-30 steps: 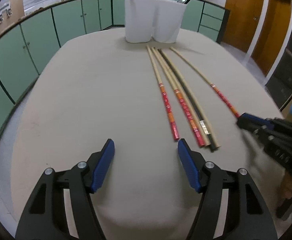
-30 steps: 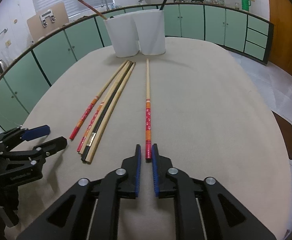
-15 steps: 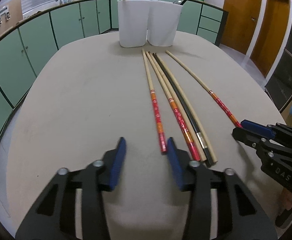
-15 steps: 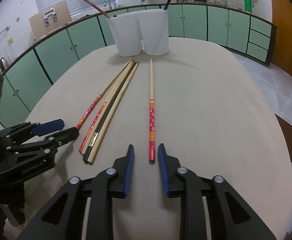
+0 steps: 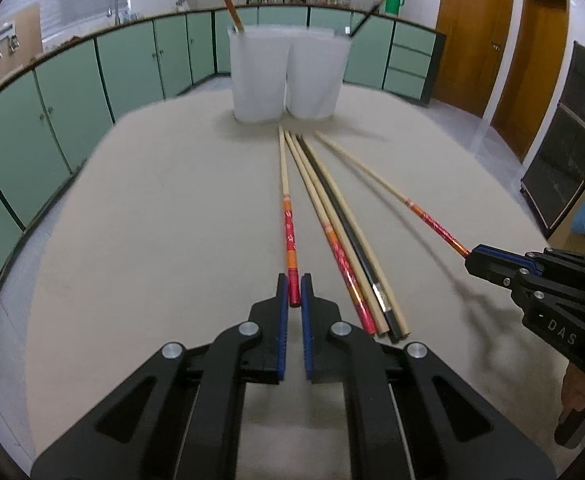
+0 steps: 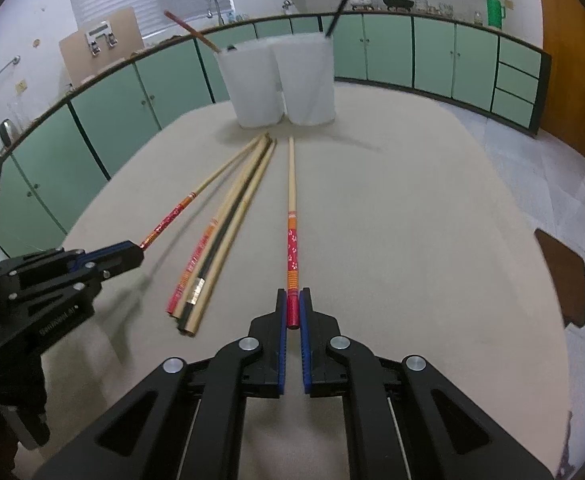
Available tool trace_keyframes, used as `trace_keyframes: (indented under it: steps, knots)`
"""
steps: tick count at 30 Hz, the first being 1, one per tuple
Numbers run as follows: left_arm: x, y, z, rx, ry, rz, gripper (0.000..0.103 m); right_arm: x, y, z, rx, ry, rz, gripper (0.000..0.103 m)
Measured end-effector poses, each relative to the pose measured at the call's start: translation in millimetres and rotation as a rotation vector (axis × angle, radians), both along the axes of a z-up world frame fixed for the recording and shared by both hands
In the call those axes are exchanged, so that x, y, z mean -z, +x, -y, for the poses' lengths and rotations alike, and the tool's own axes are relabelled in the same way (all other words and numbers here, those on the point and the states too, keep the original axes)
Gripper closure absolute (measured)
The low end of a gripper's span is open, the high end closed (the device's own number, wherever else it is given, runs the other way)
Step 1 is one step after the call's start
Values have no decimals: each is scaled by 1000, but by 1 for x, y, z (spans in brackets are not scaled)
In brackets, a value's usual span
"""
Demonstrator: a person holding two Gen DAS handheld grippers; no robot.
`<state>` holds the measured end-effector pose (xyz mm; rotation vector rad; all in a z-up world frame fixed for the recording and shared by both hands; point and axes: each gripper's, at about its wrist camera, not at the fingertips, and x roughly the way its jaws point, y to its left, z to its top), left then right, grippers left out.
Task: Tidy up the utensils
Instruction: 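Lift both chopsticks and carry them over the white holder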
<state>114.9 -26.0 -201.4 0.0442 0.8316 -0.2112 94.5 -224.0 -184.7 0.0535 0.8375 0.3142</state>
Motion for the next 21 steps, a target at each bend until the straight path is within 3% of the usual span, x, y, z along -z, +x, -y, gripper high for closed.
trace_keyframes:
  steps: [9,21]
  knots:
    - [-65,-3,-14,-2,-18,135,98,-62,6,3,-22,-15,125,97]
    - [-140,30,-8,36,-27,292,98,-154,52,-2,-66,4,260,97]
